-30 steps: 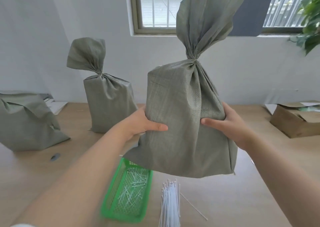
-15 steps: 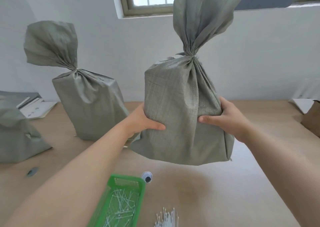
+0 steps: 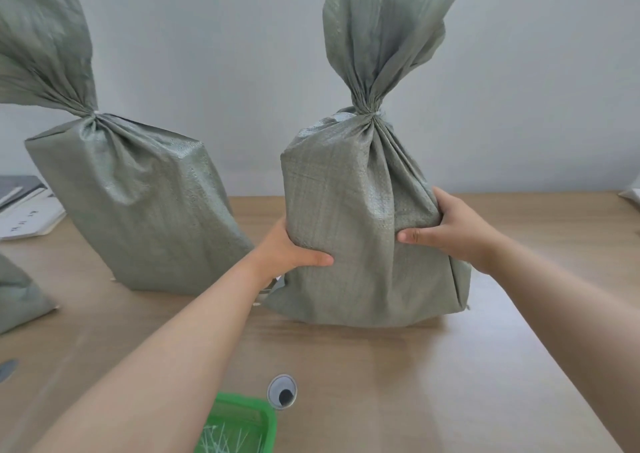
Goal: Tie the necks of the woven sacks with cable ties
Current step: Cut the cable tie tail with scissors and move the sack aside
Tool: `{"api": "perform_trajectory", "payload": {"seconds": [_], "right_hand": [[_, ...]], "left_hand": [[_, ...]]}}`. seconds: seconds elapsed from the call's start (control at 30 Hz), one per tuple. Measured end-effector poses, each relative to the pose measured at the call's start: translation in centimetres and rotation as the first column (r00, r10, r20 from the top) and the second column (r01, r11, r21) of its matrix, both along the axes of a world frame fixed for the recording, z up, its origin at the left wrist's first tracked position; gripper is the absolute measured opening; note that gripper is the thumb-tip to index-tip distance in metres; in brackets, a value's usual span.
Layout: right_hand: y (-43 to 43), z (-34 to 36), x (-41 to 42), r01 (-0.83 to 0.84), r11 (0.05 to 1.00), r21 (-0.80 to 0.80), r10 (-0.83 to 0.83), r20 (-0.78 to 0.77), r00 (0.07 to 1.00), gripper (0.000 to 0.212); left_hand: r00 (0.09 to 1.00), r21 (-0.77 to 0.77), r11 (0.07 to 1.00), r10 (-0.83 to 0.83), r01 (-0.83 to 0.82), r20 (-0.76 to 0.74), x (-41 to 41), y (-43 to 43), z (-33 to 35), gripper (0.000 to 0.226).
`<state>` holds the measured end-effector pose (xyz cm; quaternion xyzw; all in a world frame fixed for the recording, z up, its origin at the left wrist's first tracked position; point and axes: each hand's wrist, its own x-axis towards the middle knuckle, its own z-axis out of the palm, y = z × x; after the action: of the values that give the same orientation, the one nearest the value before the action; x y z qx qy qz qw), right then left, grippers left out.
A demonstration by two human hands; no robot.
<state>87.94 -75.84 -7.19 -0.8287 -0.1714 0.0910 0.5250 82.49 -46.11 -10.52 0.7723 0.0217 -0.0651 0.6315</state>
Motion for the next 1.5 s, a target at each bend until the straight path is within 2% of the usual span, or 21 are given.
{"api": "perform_trajectory", "payload": {"seconds": [0.33,0.47,0.57,0.67,0.8,0.9,1.1,1.23,1.5], "right_hand": [[0.4,-4.8,2.7,-0.019,0.998,-0.067,0.018,-0.012,1.0,0.079],[0.5,-5.3,2.7,0.002,0.998,-0.069,-0.003,-0.012,1.0,0.092],[0.5,-5.3,2.8,0.011,0.998,-0.064,-0.011,0.0,1.0,0.092],[0.4,-5.1,2.7,0.015,0.998,-0.059,-0.015,0.009,1.0,0.089],[0.2,-4.6,2.7,0.02,0.998,-0.065,-0.02,0.008,1.0,0.097],[0.2,-4.4,2.4,0.033,0.996,-0.078,-0.032,0.009,0.999,0.099],[0.1,-2.9,0.9,0.119,0.967,-0.223,-0.109,0.057,0.992,0.113],[0.0,-1.9,-1.1,0.159,0.952,-0.261,-0.139,0.095,0.986,0.116],[1.7,1.6,-8.6,0.214,0.924,-0.316,-0.156,0.201,0.967,0.109]], "left_hand": [[0.999,0.004,1.0,-0.02,0.02,-0.047,2.8,1.1,-5.4,0.096],[0.998,0.027,0.999,-0.03,0.032,-0.06,3.2,1.3,-5.6,0.095],[0.998,0.035,0.999,-0.017,0.019,-0.061,3.2,1.4,-5.2,0.091],[0.999,-0.017,0.999,0.04,-0.04,-0.008,3.1,1.5,-5.0,0.081],[0.997,0.004,0.998,0.056,-0.056,0.049,3.0,2.1,-4.6,0.097],[0.996,-0.002,0.999,0.053,-0.053,0.067,2.8,2.2,-4.5,0.092],[0.997,0.112,0.993,0.027,-0.035,0.069,1.1,1.8,-2.8,0.094],[0.991,0.184,0.974,0.129,-0.135,0.04,-0.9,2.4,-1.5,0.121],[0.978,0.174,0.966,0.169,-0.188,0.122,-8.8,3.4,3.1,0.112]]}}
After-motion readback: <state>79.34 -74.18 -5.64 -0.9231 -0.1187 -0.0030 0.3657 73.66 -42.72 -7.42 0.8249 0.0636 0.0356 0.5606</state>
